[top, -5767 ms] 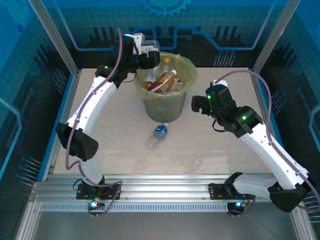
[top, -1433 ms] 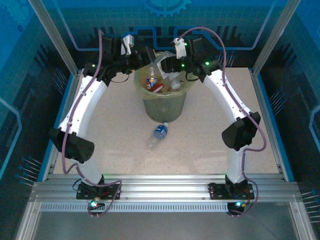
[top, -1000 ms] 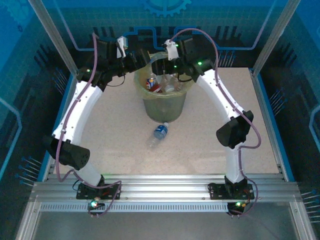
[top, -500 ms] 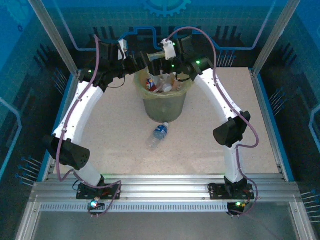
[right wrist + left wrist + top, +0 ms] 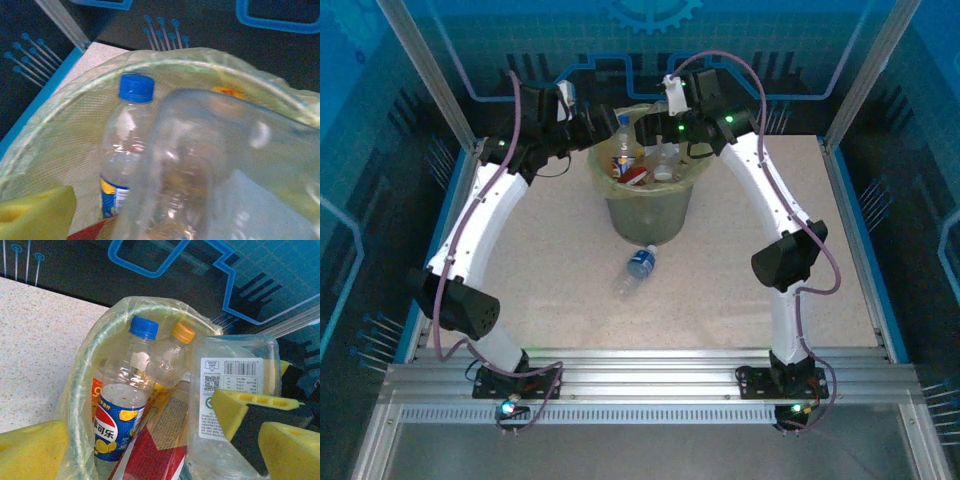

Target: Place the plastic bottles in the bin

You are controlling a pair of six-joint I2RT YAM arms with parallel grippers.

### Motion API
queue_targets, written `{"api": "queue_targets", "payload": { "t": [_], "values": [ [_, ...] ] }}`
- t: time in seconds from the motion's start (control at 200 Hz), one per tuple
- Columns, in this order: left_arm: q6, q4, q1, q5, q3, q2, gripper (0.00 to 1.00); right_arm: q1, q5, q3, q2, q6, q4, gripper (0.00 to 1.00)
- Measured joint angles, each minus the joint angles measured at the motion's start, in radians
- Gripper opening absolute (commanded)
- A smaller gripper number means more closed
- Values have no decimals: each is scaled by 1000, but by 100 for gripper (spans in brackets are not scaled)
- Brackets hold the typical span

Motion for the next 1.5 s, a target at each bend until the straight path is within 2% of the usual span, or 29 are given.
{"api": "queue_targets", "payload": {
  "t": [0.24, 0.395, 0.54, 0.825, 1.041, 1.151, 1.226, 1.396, 1.501],
  "values": [
    [0, 1, 0, -5, -6, 0, 99, 44, -99, 16, -4, -21, 2, 96],
    [-1, 9, 5, -26, -6, 0, 99, 66, -122, 43, -6, -28, 2, 97],
    [-1, 12, 7, -48, -6, 0, 99, 69, -155, 59, -6, -29, 3, 90],
    [-5, 15, 8, -64, -28, -2, 99, 70, -204, 75, -6, -26, -13, 71],
    [-4, 15, 8, -86, -62, -18, 99, 59, -222, 92, -31, -25, -30, 73],
    [0, 14, 8, -97, -68, -21, 99, 50, -189, 92, -68, -33, -54, 67],
    [3, 14, 8, -97, -68, -21, 99, 49, -152, 92, -99, -46, -82, 67],
    [3, 14, 8, -97, -68, -21, 99, 81, -15, -8, -209, -88, -122, 80],
    [3, 14, 8, -97, -68, -19, 99, 140, 97, -90, -257, -131, -137, 83]
  ]
}}
